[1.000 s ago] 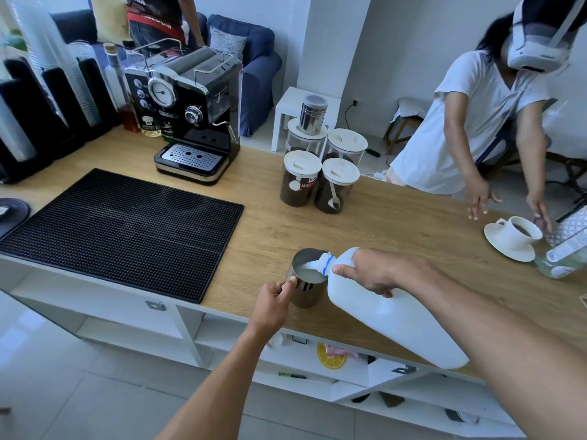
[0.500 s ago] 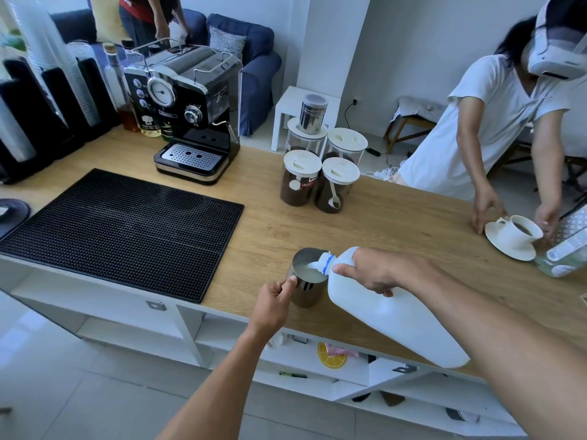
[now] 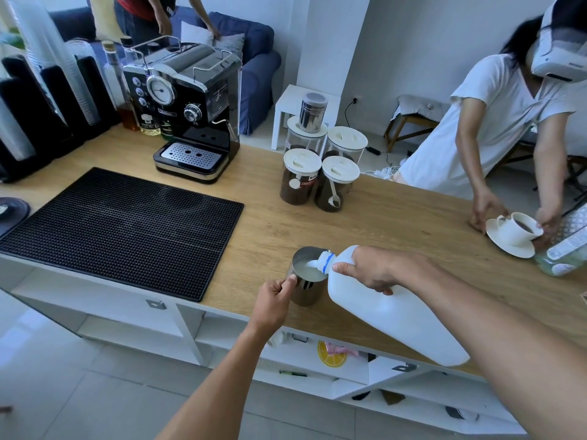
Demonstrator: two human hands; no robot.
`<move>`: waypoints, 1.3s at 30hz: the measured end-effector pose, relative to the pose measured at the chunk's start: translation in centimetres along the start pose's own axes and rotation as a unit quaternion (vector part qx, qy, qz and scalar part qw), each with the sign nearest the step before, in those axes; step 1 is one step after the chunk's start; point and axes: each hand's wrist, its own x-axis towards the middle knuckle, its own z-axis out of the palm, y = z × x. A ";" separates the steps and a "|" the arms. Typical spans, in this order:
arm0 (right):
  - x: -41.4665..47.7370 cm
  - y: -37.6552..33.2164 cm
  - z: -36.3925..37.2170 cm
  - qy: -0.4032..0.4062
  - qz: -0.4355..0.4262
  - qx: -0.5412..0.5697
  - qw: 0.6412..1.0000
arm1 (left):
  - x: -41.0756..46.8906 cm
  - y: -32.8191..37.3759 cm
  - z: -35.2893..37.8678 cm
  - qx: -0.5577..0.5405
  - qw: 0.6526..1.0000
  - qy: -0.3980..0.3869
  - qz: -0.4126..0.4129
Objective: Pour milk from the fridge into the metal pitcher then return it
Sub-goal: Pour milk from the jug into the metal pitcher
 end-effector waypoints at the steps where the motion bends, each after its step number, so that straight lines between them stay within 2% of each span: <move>1: 0.0 0.0 0.1 -0.003 -0.001 0.001 1.000 | 0.0 0.0 0.0 0.001 1.000 0.000 0.000; 12: -0.3 0.0 -0.1 0.011 0.016 0.020 1.000 | 0.0 -0.1 0.0 0.003 1.000 0.000 0.001; 39: 0.1 0.0 -0.2 0.006 0.009 -0.014 1.000 | 0.0 -0.2 0.1 0.001 1.000 0.002 0.004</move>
